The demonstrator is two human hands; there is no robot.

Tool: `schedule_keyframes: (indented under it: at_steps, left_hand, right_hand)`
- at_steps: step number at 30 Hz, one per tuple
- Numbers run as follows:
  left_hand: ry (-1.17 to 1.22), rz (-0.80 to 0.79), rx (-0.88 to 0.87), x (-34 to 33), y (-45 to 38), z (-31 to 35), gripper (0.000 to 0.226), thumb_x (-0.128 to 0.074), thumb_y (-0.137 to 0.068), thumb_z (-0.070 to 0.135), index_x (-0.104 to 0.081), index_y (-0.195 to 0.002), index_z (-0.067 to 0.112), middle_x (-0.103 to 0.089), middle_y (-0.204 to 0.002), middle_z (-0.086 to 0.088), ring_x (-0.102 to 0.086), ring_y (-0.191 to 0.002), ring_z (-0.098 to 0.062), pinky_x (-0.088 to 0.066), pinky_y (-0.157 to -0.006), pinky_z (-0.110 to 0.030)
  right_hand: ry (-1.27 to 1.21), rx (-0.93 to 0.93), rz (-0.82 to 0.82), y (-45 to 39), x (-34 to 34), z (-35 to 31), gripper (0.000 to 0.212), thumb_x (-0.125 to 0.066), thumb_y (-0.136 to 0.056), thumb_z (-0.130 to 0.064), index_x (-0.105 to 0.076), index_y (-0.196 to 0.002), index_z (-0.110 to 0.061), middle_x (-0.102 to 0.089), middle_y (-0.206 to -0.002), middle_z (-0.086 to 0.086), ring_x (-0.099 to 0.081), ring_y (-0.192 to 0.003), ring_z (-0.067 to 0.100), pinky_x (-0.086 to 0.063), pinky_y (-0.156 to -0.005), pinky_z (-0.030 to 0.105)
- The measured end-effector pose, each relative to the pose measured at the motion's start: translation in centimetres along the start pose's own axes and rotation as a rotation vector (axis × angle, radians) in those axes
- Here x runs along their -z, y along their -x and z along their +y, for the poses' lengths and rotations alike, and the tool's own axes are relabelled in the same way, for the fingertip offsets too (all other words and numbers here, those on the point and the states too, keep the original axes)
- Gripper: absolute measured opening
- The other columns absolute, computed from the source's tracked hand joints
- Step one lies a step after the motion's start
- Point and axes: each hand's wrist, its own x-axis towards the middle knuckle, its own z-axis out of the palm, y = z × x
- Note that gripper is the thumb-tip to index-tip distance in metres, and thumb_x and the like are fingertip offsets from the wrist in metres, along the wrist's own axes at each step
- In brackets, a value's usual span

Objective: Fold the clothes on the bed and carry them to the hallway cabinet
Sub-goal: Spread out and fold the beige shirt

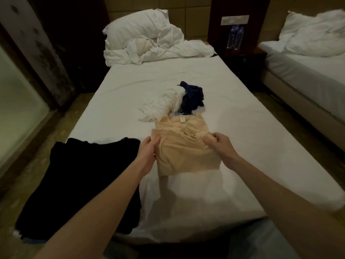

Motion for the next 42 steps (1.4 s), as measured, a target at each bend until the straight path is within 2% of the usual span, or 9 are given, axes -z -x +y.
schedule_keyframes:
  at_steps: [6,12,16,20,24,27,29,37,42]
  left_hand:
    - [-0.127,0.099,-0.056,-0.2,-9.1,2.7,0.022,-0.061,-0.098,0.024,-0.065,-0.112,0.007,-0.069,-0.105,-0.010,-0.064,-0.095,-0.024,-0.054,-0.079,-0.037]
    - [-0.325,0.211,-0.066,-0.3,-19.1,2.5,0.016,-0.059,-0.099,0.023,-0.065,-0.106,0.010,-0.067,-0.109,-0.009,-0.062,-0.102,-0.022,-0.049,-0.087,-0.033]
    - [-0.663,0.219,-0.091,-0.1,-25.1,0.5,0.018,-0.059,-0.097,0.024,-0.064,-0.106,0.009,-0.066,-0.109,-0.014,-0.061,-0.108,-0.032,-0.049,-0.096,-0.041]
    - [-0.931,0.181,-0.060,-0.5,-27.6,-1.3,0.044,-0.070,-0.089,0.027,-0.052,-0.125,0.010,-0.062,-0.121,-0.012,-0.057,-0.115,-0.032,-0.045,-0.099,-0.040]
    - [-0.816,0.138,-0.032,-0.3,-27.8,-0.8,0.034,-0.076,-0.079,0.025,-0.067,-0.108,0.010,-0.069,-0.107,-0.009,-0.063,-0.108,-0.028,-0.051,-0.094,-0.038]
    - [-0.597,0.138,-0.048,-0.1,-25.6,0.4,0.006,-0.069,-0.089,0.016,-0.069,-0.096,0.017,-0.071,-0.101,-0.006,-0.065,-0.106,-0.026,-0.053,-0.093,-0.038]
    - [-0.467,0.143,-0.066,0.0,-23.3,1.7,0.007,-0.067,-0.092,0.015,-0.069,-0.098,0.018,-0.070,-0.104,-0.006,-0.064,-0.107,-0.026,-0.053,-0.097,-0.043]
    - [-0.203,0.030,-0.229,-0.2,-8.6,7.4,0.015,-0.063,-0.096,0.016,-0.069,-0.105,0.006,-0.072,-0.099,-0.011,-0.068,-0.091,-0.025,-0.055,-0.079,-0.036]
    - [-0.151,-0.049,-0.315,0.7,0.5,9.2,0.006,-0.062,-0.095,0.012,-0.068,-0.098,0.013,-0.074,-0.092,0.001,-0.069,-0.083,-0.012,-0.054,-0.075,-0.029]
  right_hand:
    - [-0.053,-0.020,0.129,-9.6,-1.4,-1.6,0.030,-0.063,-0.094,-0.033,-0.064,-0.081,-0.006,-0.056,-0.074,0.003,-0.049,-0.071,0.014,-0.039,-0.066,0.031]
    - [0.147,-0.101,0.272,-20.4,-2.3,1.3,0.044,-0.062,-0.093,-0.039,-0.059,-0.074,0.001,-0.056,-0.071,0.015,-0.052,-0.070,0.024,-0.036,-0.062,0.034]
    - [0.288,-0.184,0.237,-25.9,-3.7,4.3,0.039,-0.057,-0.096,-0.038,-0.067,-0.096,0.000,-0.067,-0.094,0.016,-0.063,-0.096,0.034,-0.042,-0.072,0.035]
    - [0.490,-0.263,0.091,-28.4,-4.5,6.6,0.041,-0.057,-0.096,-0.037,-0.052,-0.122,-0.006,-0.059,-0.121,0.014,-0.057,-0.109,0.033,-0.041,-0.079,0.034]
    - [0.407,-0.296,0.059,-27.9,-4.1,6.0,0.051,-0.067,-0.091,-0.027,-0.045,-0.131,-0.003,-0.052,-0.119,0.010,-0.054,-0.114,0.032,-0.042,-0.081,0.032]
    - [0.332,-0.208,0.043,-26.2,-2.9,4.3,0.035,-0.072,-0.085,-0.032,-0.065,-0.106,-0.005,-0.067,-0.106,0.010,-0.064,-0.100,0.030,-0.054,-0.085,0.044]
    - [0.230,-0.136,0.038,-24.2,-1.7,2.7,0.029,-0.074,-0.082,-0.035,-0.069,-0.097,-0.011,-0.069,-0.097,0.010,-0.066,-0.093,0.028,-0.056,-0.085,0.050]
    - [-0.060,0.092,0.017,-11.1,2.5,-6.9,0.013,-0.067,-0.082,-0.007,-0.071,-0.094,-0.010,-0.066,-0.084,0.005,-0.060,-0.080,0.018,-0.049,-0.065,0.028]
    - [-0.198,0.183,0.024,-2.9,4.7,-10.5,0.021,-0.074,-0.077,0.001,-0.071,-0.094,-0.009,-0.071,-0.091,0.007,-0.065,-0.085,0.019,-0.054,-0.077,0.035]
